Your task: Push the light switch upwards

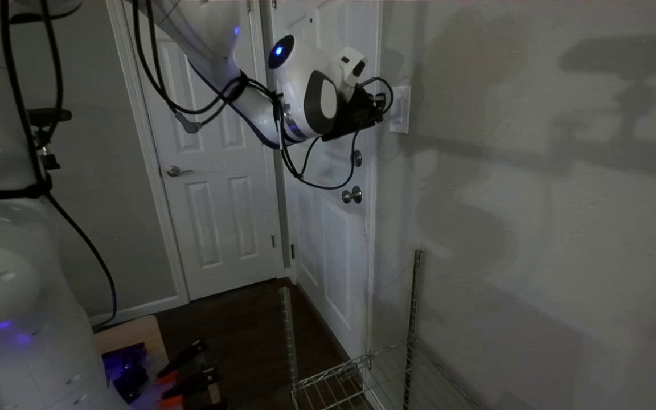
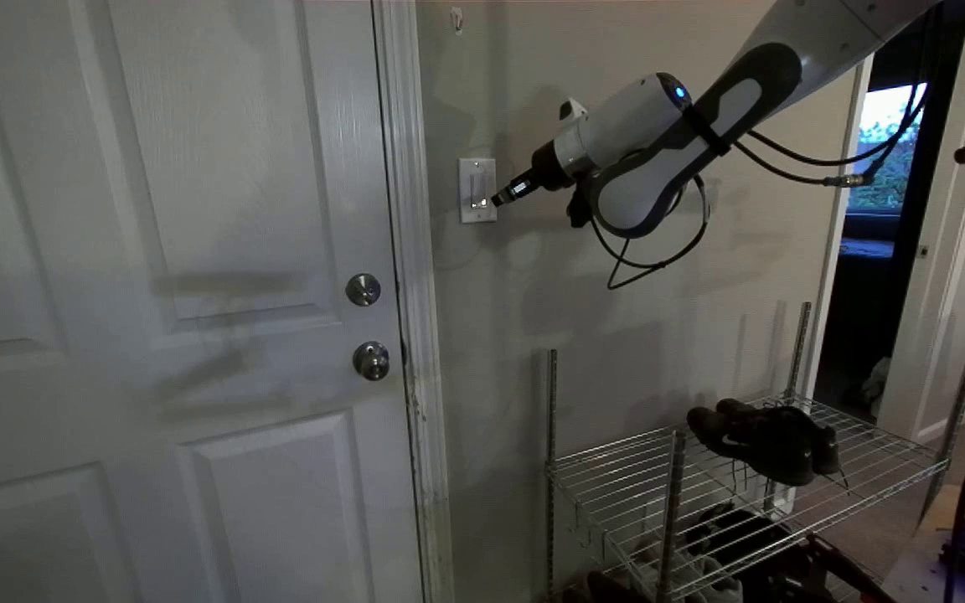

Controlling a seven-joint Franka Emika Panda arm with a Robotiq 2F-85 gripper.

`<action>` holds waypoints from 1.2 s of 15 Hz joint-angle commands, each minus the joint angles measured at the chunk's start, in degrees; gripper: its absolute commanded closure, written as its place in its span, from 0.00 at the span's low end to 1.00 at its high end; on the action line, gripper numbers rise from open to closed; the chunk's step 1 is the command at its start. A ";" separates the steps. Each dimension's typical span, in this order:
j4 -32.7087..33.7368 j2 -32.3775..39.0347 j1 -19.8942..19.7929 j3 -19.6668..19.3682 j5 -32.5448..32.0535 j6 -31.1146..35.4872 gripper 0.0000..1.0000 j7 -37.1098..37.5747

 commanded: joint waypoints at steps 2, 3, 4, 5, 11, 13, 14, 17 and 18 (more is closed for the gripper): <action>1.26 1.87 0.38 -0.61 2.33 0.21 0.96 -2.99; 1.41 1.85 0.31 -0.77 2.57 0.19 0.96 -2.82; 0.94 1.56 -0.01 -0.54 0.08 0.00 0.96 0.00; 1.02 1.69 -0.01 -0.64 0.13 0.00 0.96 0.00; 1.18 1.72 -0.01 -0.71 0.17 0.00 0.96 0.00; 1.18 1.72 -0.01 -0.71 0.17 0.00 0.96 0.00; 1.18 1.72 -0.01 -0.71 0.17 0.00 0.96 0.00; 1.18 1.72 -0.01 -0.71 0.17 0.00 0.96 0.00; 2.99 1.92 0.06 -0.62 0.87 0.36 0.97 -0.32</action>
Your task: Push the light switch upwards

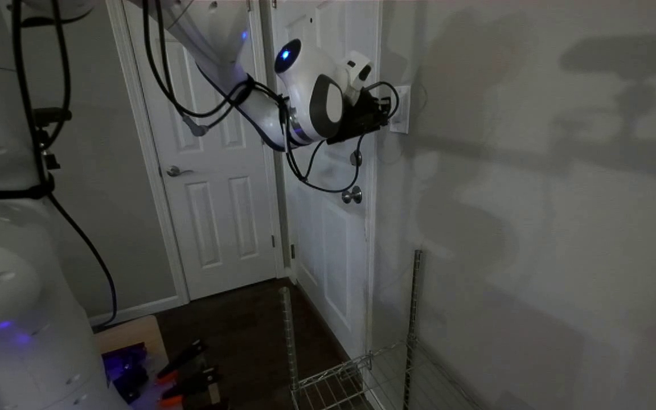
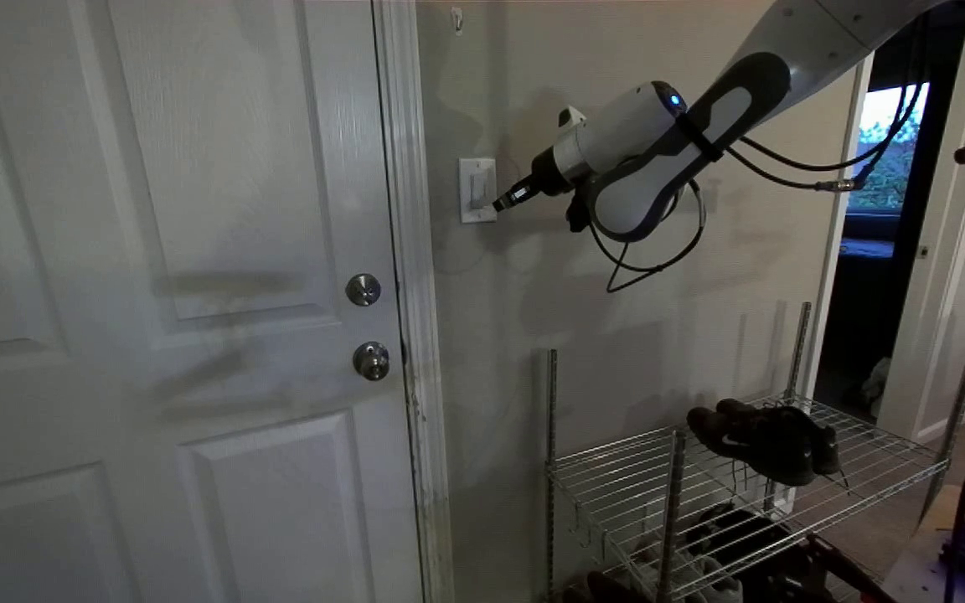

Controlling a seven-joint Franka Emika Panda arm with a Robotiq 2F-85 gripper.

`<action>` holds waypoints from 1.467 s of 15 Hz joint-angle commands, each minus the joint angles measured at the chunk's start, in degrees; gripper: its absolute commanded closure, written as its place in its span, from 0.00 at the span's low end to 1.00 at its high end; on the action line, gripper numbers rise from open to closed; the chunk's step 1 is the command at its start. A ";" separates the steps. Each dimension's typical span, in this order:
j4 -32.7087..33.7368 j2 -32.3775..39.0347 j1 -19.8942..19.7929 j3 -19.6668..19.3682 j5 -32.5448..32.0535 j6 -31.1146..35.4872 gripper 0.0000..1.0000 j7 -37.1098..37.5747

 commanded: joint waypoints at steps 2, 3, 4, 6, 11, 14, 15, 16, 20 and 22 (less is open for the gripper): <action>5.16 0.61 0.21 0.58 1.46 0.09 0.97 -0.27; 6.65 0.84 0.24 0.69 1.52 0.09 0.97 -0.32; 7.87 1.04 0.18 1.00 1.47 0.06 0.97 0.13; 8.99 1.45 0.01 1.67 1.06 0.37 0.97 1.22; 6.75 2.45 -1.42 5.24 -0.68 0.43 0.97 9.10; 7.10 2.71 -1.32 4.67 0.23 0.33 0.97 9.39; 6.93 2.52 -1.28 4.24 0.56 0.29 0.97 9.36; 6.65 2.23 -1.19 3.55 1.09 0.25 0.97 9.11; 7.30 2.19 -1.52 1.94 1.48 0.03 0.97 8.79; 8.16 2.51 -1.61 1.35 1.52 0.03 0.97 8.84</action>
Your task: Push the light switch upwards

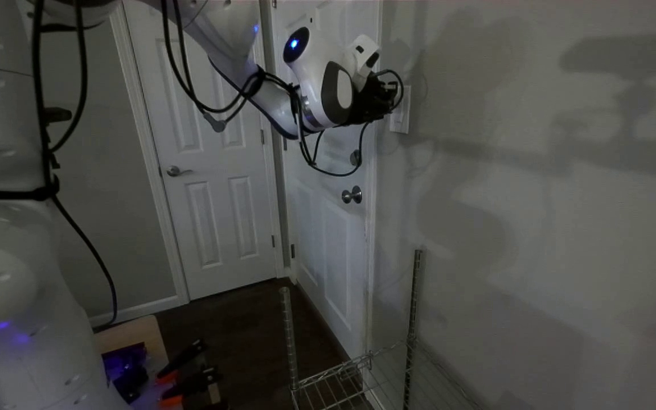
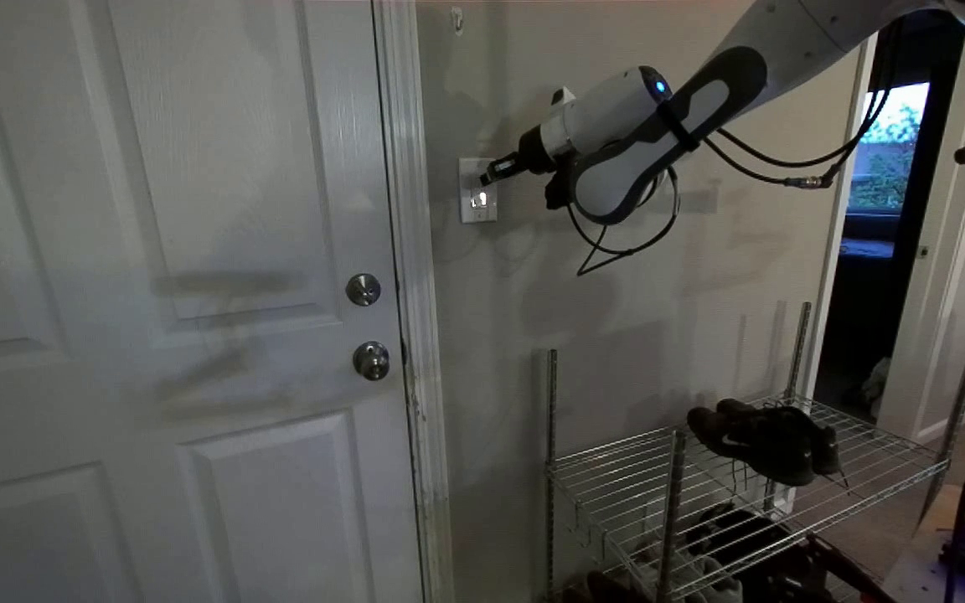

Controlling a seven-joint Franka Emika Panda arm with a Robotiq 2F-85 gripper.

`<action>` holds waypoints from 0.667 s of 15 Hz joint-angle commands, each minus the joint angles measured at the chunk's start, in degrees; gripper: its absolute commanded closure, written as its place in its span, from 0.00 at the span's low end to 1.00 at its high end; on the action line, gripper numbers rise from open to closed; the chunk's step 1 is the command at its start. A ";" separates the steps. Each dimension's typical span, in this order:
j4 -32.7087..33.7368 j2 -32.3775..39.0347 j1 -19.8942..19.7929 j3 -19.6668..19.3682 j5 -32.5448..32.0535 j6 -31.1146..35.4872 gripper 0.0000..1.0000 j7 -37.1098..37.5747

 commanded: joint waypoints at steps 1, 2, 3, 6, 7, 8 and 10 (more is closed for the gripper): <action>0.61 -0.45 -0.27 -0.62 1.45 0.00 0.97 0.35; 1.06 -0.26 -0.33 -0.79 1.41 0.00 0.97 0.35; 1.41 0.04 -0.36 -0.90 1.34 0.00 0.97 0.47; 1.98 0.60 -0.17 -1.16 1.48 0.00 0.97 0.65; 1.83 0.75 -0.17 -1.10 1.45 0.00 0.97 0.87; 1.52 0.78 -0.24 -0.91 1.34 0.00 0.97 1.28; 0.68 0.79 0.06 -1.15 1.41 0.33 0.97 1.65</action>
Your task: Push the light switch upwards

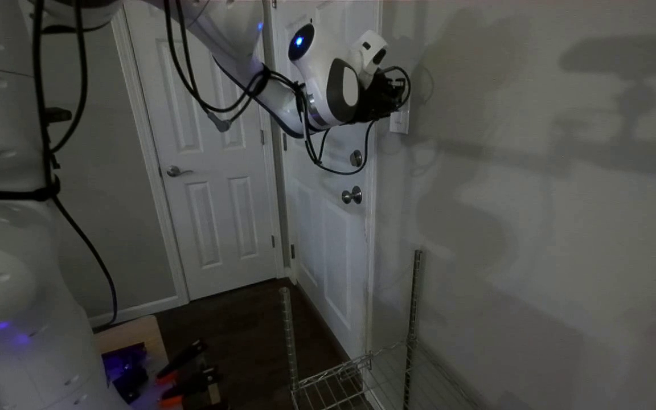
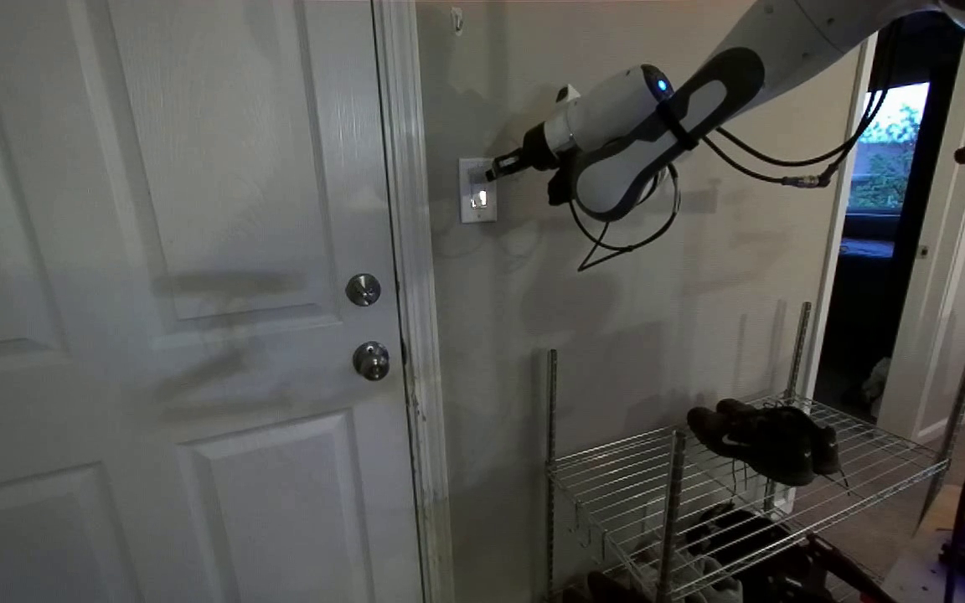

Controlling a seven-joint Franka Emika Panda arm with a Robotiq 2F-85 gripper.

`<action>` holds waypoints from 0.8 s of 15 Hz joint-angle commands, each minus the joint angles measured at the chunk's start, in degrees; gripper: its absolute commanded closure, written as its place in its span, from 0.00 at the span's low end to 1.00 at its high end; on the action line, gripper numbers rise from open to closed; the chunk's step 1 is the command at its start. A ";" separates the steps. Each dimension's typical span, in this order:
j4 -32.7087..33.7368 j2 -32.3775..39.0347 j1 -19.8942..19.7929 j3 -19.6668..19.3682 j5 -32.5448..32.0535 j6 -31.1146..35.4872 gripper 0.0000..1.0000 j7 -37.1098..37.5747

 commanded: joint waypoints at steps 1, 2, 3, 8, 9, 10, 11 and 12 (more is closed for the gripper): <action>-0.66 0.47 0.25 0.22 1.15 0.35 0.97 1.01; -0.46 0.84 0.41 0.18 1.15 0.34 0.97 0.87; -0.19 1.26 0.55 0.08 1.21 0.34 0.97 0.68; 2.49 3.08 1.66 -1.05 1.78 0.25 0.97 -0.85; 3.21 3.37 0.90 0.13 4.45 0.22 0.97 -3.45; 3.74 3.63 0.95 0.04 5.10 0.35 0.97 -3.65; 4.05 3.93 0.94 0.24 5.86 0.44 0.97 -3.81; 4.42 4.22 1.02 0.29 6.46 0.46 0.97 -4.03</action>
